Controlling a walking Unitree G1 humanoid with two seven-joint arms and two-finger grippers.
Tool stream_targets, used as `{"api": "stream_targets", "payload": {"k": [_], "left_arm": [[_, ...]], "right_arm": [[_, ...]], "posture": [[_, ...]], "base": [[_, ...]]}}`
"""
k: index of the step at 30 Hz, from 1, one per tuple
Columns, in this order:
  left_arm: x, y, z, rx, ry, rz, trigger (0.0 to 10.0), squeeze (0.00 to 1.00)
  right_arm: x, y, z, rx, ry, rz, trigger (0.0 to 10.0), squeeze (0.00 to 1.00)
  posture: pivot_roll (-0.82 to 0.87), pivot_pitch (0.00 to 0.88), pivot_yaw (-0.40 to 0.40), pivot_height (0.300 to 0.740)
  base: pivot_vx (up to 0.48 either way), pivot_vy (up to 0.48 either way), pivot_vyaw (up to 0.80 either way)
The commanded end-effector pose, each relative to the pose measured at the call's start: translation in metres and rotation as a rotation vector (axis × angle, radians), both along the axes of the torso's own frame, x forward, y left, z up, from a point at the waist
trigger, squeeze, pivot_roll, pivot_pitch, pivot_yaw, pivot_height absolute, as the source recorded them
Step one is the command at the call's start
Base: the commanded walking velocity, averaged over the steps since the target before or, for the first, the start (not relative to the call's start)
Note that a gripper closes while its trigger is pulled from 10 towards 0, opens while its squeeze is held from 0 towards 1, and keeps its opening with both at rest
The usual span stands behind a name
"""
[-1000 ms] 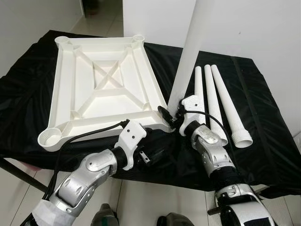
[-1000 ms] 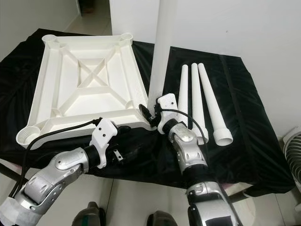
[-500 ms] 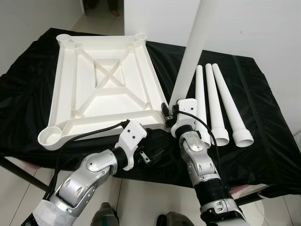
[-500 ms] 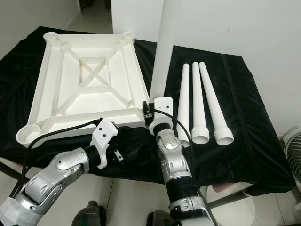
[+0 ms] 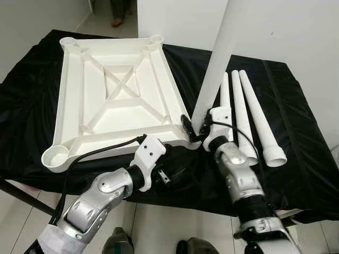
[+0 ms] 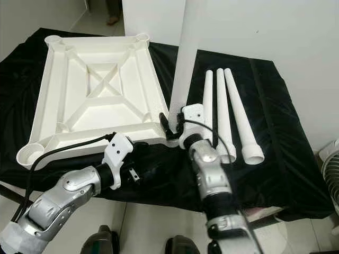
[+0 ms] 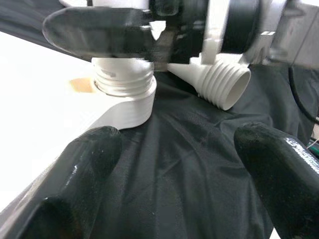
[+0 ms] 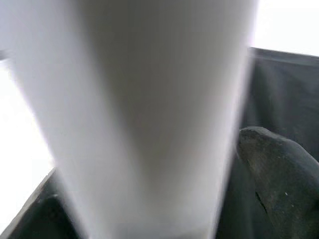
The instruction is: Building children table
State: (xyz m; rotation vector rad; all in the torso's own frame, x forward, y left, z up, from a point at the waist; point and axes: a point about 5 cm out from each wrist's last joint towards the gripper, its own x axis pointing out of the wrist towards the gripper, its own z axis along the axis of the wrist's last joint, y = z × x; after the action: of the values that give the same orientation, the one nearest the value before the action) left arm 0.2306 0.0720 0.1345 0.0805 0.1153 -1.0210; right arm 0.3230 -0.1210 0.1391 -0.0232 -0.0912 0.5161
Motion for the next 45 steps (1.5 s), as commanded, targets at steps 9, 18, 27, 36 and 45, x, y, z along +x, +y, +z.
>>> {"api": "stream_targets", "payload": {"k": [9,18,27,36,45], "left_arm": [[-0.001,-0.002,0.000,0.015,0.010,-0.103,10.0,0.00],[-0.002,-0.002,-0.001,0.015,0.009,-0.101,10.0,0.00],[-0.002,-0.002,-0.002,0.017,0.011,-0.102,10.0,0.00],[-0.003,-0.003,-0.002,0.018,0.014,-0.113,10.0,0.00],[0.000,-0.002,-0.003,0.015,0.011,-0.098,10.0,0.00]], "right_arm": [[0.012,-0.001,-0.001,-0.101,-0.003,0.245,10.0,0.00],[0.013,0.005,-0.014,-0.152,0.055,0.356,3.0,0.00],[0.013,0.001,-0.022,-0.154,0.076,0.372,1.1,0.00],[0.016,-0.007,-0.019,-0.118,0.057,0.293,10.0,0.00],[0.011,-0.010,-0.016,-0.059,-0.006,0.116,10.0,0.00]], "posture": [[0.06,0.007,-0.048,0.740],[0.07,0.000,-0.055,0.740],[0.07,0.000,-0.051,0.740],[0.06,0.000,-0.047,0.740],[0.05,0.000,-0.052,0.740]], "base": [[0.000,0.000,0.00],[0.000,0.000,0.00],[0.000,0.000,0.00],[0.000,0.000,0.00],[0.000,0.000,0.00]]}}
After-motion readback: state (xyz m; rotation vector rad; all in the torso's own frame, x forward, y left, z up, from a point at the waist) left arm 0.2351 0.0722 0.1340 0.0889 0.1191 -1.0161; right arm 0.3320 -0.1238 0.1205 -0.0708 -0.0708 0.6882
